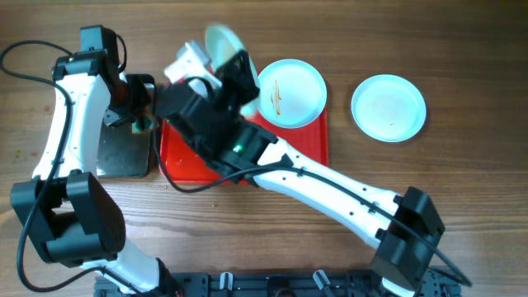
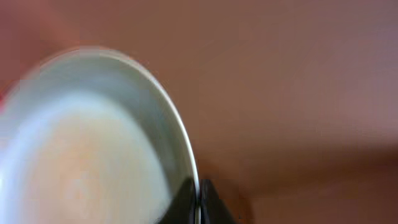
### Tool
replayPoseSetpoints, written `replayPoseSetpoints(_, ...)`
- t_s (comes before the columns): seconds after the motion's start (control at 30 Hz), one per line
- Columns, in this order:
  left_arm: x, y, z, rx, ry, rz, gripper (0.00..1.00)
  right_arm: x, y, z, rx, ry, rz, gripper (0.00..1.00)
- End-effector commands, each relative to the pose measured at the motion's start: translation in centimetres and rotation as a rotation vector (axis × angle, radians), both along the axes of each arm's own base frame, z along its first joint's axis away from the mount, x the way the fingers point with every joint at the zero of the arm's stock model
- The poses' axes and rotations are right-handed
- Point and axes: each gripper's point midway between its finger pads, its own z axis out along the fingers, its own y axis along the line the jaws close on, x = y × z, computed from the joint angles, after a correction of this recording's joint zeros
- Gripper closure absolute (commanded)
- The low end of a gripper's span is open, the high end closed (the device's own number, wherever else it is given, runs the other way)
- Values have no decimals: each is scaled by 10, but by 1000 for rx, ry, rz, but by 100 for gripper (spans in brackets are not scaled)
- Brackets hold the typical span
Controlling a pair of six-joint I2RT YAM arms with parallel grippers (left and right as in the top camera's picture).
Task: Clean dirty plates on tray and stack at the side
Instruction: 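Lift the cleaned plate with the right gripper and carry it right, then set the plate onto the plate right of the red tray and release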
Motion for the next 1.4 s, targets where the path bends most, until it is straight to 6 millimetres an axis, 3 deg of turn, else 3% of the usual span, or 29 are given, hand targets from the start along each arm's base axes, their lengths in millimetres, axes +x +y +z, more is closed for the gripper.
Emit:
replayPoseSetpoints(0.0,4,1,1,-5,-7,-12,96,-7,19,-68,340,307,89,96)
replayPoseSetpoints(0.13,4,1,1,-5,-7,-12,96,-8,9,-99,551,588,106,96)
replayPoseSetpoints(0.27,4,1,1,-5,-7,-12,96,6,-15,-87,822,793,174,96)
replayPoseSetpoints(0.37,4,1,1,-4,-7,-12,96,26,-71,-76,989,854,116,96)
replayPoseSetpoints(0.47,4,1,1,-4,-7,-12,96,51,-154,-85,1114,819,-124,96)
replayPoseSetpoints(0.53,4,1,1,-4,-7,-12,96,58,-197,-89,1147,788,-230,96)
replayPoseSetpoints(0.57,4,1,1,-4,-7,-12,96,61,-230,-92,1168,755,-322,96)
replayPoseSetpoints(0.7,4,1,1,-4,-7,-12,96,58,-339,-114,1173,607,-671,96)
replayPoseSetpoints(0.8,4,1,1,-4,-7,-12,96,43,-386,-140,1179,563,-826,96)
replayPoseSetpoints(0.97,4,1,1,-4,-7,-12,96,22,-419,-183,1204,556,-926,96)
replayPoseSetpoints(1.1,4,1,1,-4,-7,-12,96,7,-418,-211,1199,586,-961,96)
replayPoseSetpoints(1.17,4,1,1,-4,-7,-12,96,4,-419,-216,1206,582,-986,95)
replayPoseSetpoints(1.23,4,1,1,-4,-7,-12,96,8,-418,-215,1218,574,-975,81)
replayPoseSetpoints(1.37,4,1,1,-5,-7,-12,96,25,-384,-201,1369,652,-813,75)
